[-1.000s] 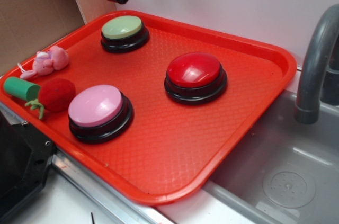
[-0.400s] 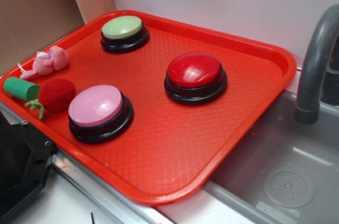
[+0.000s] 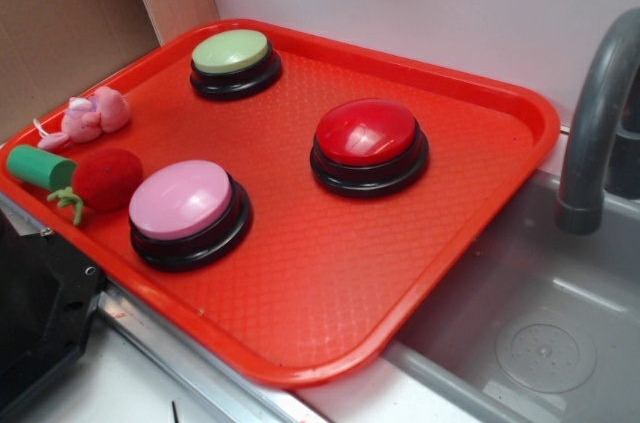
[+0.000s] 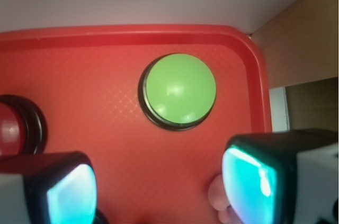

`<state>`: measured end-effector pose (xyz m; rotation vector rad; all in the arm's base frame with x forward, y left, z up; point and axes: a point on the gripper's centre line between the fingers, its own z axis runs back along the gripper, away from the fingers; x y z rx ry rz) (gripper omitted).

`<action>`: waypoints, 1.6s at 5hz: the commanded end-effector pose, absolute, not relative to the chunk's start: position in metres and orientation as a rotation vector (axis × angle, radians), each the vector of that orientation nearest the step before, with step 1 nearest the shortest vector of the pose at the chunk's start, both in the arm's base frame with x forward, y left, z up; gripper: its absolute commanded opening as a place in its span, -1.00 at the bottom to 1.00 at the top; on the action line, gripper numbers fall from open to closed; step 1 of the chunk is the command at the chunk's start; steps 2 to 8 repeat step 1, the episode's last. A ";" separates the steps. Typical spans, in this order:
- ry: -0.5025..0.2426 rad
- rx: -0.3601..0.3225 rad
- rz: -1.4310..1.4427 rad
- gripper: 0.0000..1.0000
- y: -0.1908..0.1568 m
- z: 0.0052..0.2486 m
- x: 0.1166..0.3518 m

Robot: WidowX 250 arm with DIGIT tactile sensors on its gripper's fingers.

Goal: Push the green button.

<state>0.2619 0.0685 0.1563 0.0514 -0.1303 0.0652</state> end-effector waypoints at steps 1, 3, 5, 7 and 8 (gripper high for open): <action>-0.201 0.077 0.050 1.00 0.060 0.185 0.258; -0.201 0.077 0.050 1.00 0.060 0.185 0.258; -0.201 0.077 0.050 1.00 0.060 0.185 0.258; -0.201 0.077 0.050 1.00 0.060 0.185 0.258; -0.201 0.077 0.050 1.00 0.060 0.185 0.258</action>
